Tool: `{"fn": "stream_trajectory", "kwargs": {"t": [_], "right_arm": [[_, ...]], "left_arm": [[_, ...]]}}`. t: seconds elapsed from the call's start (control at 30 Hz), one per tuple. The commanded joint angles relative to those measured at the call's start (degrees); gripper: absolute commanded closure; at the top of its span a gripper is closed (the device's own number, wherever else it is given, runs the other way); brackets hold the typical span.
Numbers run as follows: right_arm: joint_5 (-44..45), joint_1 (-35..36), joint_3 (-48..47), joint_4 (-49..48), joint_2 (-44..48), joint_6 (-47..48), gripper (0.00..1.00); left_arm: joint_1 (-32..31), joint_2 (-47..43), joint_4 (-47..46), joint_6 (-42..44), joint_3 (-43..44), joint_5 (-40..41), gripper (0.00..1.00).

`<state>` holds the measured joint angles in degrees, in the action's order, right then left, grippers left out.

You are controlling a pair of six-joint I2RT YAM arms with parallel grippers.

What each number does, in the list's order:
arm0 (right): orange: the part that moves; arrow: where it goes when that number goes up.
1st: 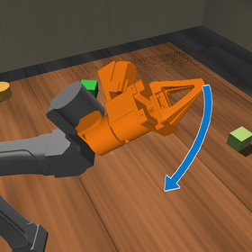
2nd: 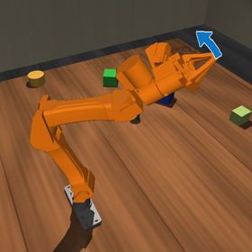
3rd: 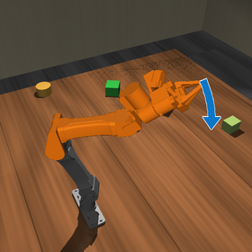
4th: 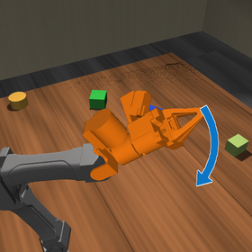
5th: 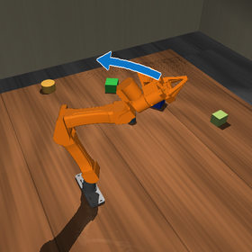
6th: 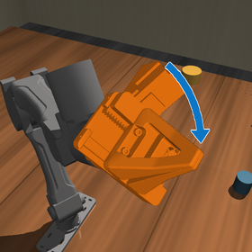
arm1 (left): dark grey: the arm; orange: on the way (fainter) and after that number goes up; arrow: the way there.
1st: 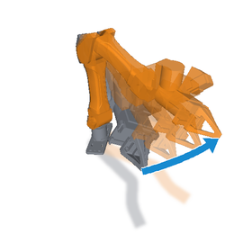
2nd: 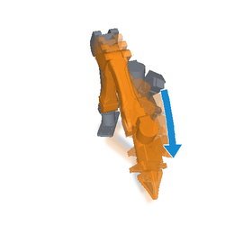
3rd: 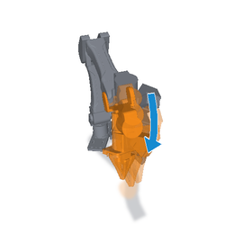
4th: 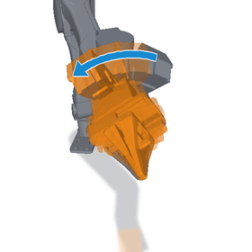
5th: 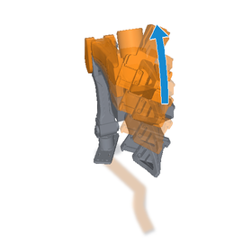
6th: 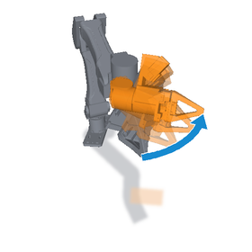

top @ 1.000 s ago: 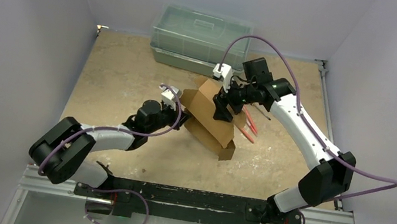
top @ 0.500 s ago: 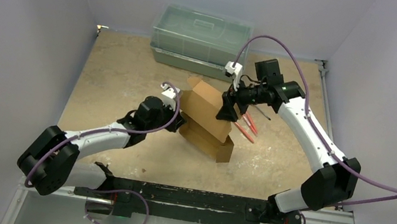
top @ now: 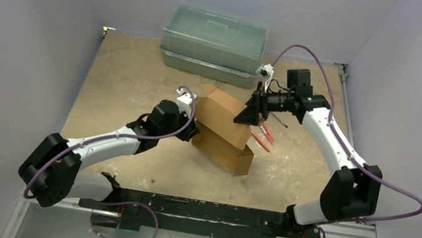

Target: Fold the paper box

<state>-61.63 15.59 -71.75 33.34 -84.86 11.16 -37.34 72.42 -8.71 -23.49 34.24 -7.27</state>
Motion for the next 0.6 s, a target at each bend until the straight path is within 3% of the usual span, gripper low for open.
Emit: {"fn": "stream_trajectory", "kwargs": {"t": [0.0, 0.13, 0.33, 0.57], "right_arm": [[-9.15, -0.13, 2.47, -8.94, 3.28, -7.87, 0.24], [-11.88, -1.43, 5.67, -15.28, 4.35, -15.46, 0.17], [-16.67, -4.53, 12.25, -36.17, 5.89, -34.24, 0.06], [-15.54, -6.16, 12.43, -37.33, 7.35, -34.89, 0.01]], "left_arm": [[-1.02, 0.43, 0.53, -0.49, 4.26, 0.35, 1.00], [-1.90, 1.67, 1.61, -0.20, 5.60, 1.37, 1.00], [-2.90, 2.94, 2.93, 0.23, 7.07, 2.60, 1.00], [-3.56, 3.94, 5.01, 0.35, 8.72, 3.97, 1.00]]}}
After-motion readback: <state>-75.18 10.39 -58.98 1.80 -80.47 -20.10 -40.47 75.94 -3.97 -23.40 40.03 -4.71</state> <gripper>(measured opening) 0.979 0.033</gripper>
